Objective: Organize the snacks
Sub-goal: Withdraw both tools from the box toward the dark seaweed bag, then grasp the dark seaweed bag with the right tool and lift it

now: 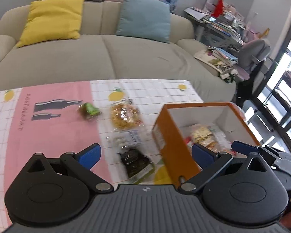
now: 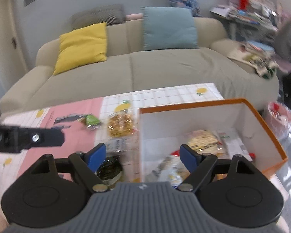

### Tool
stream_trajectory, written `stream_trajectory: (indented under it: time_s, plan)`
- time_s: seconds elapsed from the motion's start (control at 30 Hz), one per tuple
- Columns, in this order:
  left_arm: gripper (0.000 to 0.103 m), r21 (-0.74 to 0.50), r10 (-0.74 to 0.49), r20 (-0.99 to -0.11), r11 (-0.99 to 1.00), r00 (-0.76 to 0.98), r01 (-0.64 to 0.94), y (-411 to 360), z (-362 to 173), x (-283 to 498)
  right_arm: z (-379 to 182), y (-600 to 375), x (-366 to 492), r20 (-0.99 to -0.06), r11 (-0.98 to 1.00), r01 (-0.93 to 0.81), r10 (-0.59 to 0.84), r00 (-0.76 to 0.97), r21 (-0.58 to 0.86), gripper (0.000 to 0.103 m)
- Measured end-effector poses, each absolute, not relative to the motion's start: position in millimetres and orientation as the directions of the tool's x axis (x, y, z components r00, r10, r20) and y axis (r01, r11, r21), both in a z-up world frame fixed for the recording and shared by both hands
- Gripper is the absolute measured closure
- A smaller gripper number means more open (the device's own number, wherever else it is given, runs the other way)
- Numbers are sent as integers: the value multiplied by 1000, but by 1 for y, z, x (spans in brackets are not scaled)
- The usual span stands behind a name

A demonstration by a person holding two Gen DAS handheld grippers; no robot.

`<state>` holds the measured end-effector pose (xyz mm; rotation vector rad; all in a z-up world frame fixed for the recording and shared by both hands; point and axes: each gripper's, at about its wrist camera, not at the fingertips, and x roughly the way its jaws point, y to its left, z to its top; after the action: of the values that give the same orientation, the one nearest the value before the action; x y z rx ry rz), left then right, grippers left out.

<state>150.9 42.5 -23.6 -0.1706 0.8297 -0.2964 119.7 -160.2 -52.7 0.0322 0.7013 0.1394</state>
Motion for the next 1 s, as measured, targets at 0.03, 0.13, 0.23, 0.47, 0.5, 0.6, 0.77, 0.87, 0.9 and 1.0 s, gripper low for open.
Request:
stream_trajectory:
  time_s: [0.03, 0.13, 0.23, 0.47, 0.5, 0.6, 0.77, 0.87, 0.9, 1.0]
  plan:
    - [0, -271, -324, -703, 945, 632, 183, 48, -27, 150, -55, -150, 117, -638, 989, -133, 138, 757, 56, 22]
    - [0, -296, -313, -718, 946, 622, 134, 68, -42, 148, -61, -126, 114, -636, 982, -189, 150, 757, 6, 22]
    - [0, -312, -310, -729, 944, 610, 106, 84, -54, 147, -72, -105, 113, -641, 967, -253, 172, 748, -36, 22]
    - [0, -347, -311, -746, 936, 589, 54, 107, -76, 153, -100, -81, 130, -683, 946, -309, 165, 711, -94, 31]
    - [0, -342, -305, -753, 939, 583, 50, 109, -79, 156, -104, -79, 135, -691, 945, -311, 158, 706, -101, 31]
    - [0, -324, -287, -765, 945, 577, 40, 112, -85, 163, -115, -76, 150, -711, 941, -319, 145, 689, -117, 38]
    - [0, -312, -284, -788, 949, 546, 44, 114, -99, 177, -131, -74, 171, -734, 932, -334, 129, 667, -140, 41]
    - [0, -361, -344, -794, 930, 502, 67, 114, -109, 187, -142, -71, 183, -747, 924, -355, 134, 651, -143, 43]
    - [0, -368, -354, -797, 927, 489, 71, 113, -112, 190, -146, -70, 188, -752, 921, -362, 135, 645, -145, 43]
    - [0, -351, -346, -816, 933, 463, 78, 108, -121, 197, -156, -68, 198, -770, 912, -385, 141, 623, -144, 43]
